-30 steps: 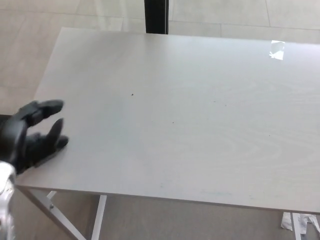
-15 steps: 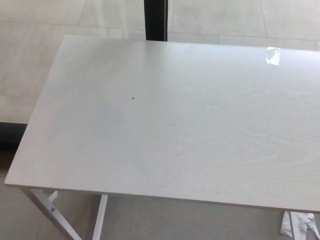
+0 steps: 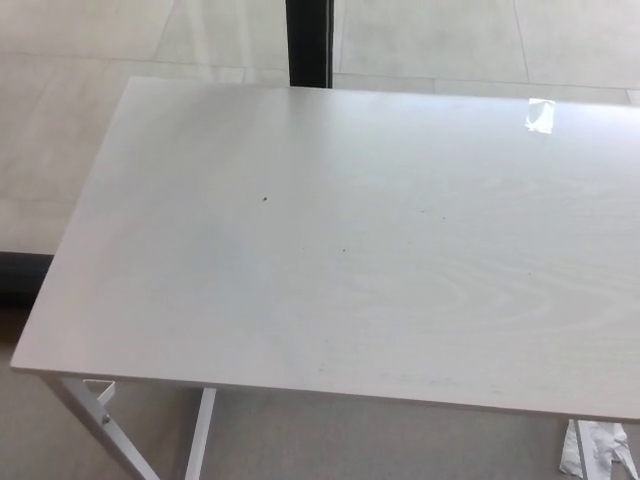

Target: The robot uses both its hands to grab the left and right ends of a football kept in the middle of the desk infront of it, lifts it up and places it in the palm of a person

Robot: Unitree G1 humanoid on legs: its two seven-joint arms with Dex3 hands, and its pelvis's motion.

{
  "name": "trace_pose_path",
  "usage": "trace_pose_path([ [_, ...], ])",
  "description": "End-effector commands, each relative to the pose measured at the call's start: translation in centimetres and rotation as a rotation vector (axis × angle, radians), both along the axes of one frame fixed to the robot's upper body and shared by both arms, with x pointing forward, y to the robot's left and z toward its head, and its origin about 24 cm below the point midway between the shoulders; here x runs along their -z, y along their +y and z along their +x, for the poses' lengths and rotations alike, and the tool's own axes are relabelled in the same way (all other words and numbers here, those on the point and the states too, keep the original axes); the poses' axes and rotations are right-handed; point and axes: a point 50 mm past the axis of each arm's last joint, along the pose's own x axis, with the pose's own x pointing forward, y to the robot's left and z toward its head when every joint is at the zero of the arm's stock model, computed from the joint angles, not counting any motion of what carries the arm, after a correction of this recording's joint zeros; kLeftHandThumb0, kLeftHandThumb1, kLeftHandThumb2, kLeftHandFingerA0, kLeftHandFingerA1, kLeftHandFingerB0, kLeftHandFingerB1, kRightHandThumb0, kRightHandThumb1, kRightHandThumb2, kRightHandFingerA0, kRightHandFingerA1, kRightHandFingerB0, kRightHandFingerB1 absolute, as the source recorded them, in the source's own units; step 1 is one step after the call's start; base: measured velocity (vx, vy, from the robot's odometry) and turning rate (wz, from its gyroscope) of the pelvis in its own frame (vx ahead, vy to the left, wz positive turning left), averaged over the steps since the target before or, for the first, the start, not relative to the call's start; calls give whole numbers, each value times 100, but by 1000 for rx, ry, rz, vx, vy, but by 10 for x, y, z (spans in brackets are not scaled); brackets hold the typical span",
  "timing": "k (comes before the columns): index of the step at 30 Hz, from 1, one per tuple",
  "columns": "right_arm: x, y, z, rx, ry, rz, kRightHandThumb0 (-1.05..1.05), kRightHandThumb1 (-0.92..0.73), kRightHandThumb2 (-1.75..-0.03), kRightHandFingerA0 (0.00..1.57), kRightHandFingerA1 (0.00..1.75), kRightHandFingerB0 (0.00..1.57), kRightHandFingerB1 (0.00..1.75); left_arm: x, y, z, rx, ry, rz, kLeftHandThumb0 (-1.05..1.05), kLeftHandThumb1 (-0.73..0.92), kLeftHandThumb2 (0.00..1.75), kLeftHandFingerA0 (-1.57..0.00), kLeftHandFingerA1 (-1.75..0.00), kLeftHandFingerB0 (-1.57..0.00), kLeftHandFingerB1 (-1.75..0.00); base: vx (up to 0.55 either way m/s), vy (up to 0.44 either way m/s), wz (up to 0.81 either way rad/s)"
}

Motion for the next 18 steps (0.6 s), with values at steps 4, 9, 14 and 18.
trace_pose_path([
  [4,50,-1,-27,-89,271,141,-75,-56,-93,29,52,14,41,71,2,-54,5,432,-293,-75,65,99,-35,-58,-17,-45,0,0,0],
  [9,48,-3,-31,-179,345,145,-66,-69,-61,44,44,27,30,74,3,-61,-12,431,-331,-76,63,99,-32,-55,-15,-44,0,0,0],
  [14,47,0,-26,-270,492,74,-64,-69,-62,80,108,28,30,76,7,-68,-87,417,-356,-74,64,99,-34,-56,-14,-44,0,0,0],
  [18,49,2,-23,-378,548,83,-74,-61,-93,35,51,12,40,75,9,-72,-129,311,-429,-75,63,97,-30,-54,-15,-43,0,0,0],
])
